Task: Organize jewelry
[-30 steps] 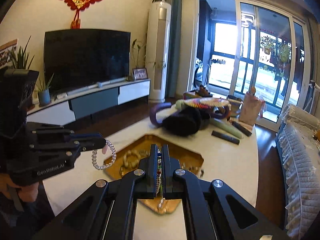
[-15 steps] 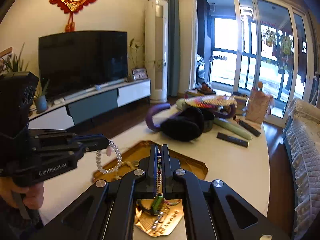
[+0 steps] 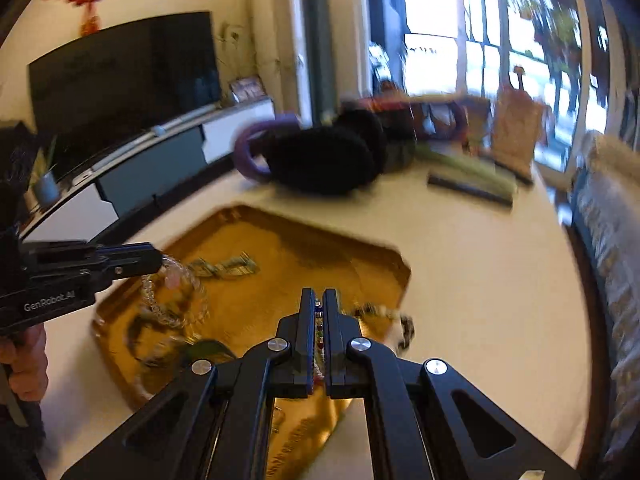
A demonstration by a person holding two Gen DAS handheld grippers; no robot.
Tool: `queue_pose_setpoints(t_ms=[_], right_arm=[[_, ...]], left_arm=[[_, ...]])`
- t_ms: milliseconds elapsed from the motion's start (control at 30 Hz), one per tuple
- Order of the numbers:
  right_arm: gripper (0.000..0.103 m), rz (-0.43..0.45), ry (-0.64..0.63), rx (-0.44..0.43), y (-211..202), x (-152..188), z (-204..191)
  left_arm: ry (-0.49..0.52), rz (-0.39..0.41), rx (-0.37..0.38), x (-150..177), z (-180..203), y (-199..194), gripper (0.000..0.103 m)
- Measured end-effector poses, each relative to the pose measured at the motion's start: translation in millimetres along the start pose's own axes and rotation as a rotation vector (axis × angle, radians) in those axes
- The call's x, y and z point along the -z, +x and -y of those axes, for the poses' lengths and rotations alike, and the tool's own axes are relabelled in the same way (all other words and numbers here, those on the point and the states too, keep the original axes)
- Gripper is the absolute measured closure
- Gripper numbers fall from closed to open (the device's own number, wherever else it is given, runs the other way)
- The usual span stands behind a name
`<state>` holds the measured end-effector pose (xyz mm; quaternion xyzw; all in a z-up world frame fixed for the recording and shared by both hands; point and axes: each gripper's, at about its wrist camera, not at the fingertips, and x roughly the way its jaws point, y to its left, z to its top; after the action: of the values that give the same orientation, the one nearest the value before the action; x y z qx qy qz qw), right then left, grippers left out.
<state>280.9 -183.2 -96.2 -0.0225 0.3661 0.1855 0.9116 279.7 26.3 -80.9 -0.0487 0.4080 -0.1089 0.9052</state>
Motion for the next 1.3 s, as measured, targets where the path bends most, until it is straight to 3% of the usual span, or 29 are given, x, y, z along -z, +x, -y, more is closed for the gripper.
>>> queue_pose_setpoints(t_ms=[167,367,433,500,533,600,633,700,867,1033,1167,1300], right_arm=[[0.1,-0.074,0.024,-0.053,18.8,12.1,-3.4],[0.099,-0.069,0.004,-0.041,18.1,13.9,-11.6],[0.085,-0.066,0.023,-0.013,16.8,11.9,-11.2],[0.039,-0.052,0.04,-0.022,11.3,10.4,-12.8],[0.035,-0.041,0.041,-0.024,7.9,9.9,-13.0],[0.035,-0.027,0.035,-0.001,-1.1,8.5,-18.4],[0.035,-0.025,0.036,0.002,-3.5,7.2,-19.8],[0.035,-0.005,0.037,-0.001,-16.3,5.1,-23.8],[0.031,0.051,0.032,-0.007,-60.3,3.0,-37.5],[0.029,0.073,-0.002,0.016,-115.9,17.3,-63.2],[0.025,0.122,-0.005,0.05,-165.2,27.9,-86.8],[0.017,0.152,0.071,0.035,-202.1,39.2,-96.2]], left_arm=[[-0.016,-0.026,-0.017,7.2,-1.1,13.5,0.095],[0.035,-0.069,-0.058,22.5,7.9,26.8,0.095],[0.037,-0.076,-0.071,24.6,7.5,28.4,0.095],[0.029,-0.083,-0.087,24.9,8.3,23.4,0.092],[0.024,-0.083,-0.083,24.4,8.6,21.7,0.089],[0.007,-0.072,-0.044,24.1,10.2,8.5,0.064],[-0.001,-0.053,-0.041,24.2,10.8,0.6,0.056],[-0.012,0.025,-0.062,25.6,13.6,-29.7,0.034],[-0.035,0.154,-0.047,32.1,19.5,-104.2,0.028],[-0.036,0.252,-0.023,44.2,37.9,-168.1,0.015],[0.018,0.33,-0.088,60.4,69.1,-213.4,0.006],[-0.014,0.309,-0.152,76.4,84.3,-235.0,0.002]])
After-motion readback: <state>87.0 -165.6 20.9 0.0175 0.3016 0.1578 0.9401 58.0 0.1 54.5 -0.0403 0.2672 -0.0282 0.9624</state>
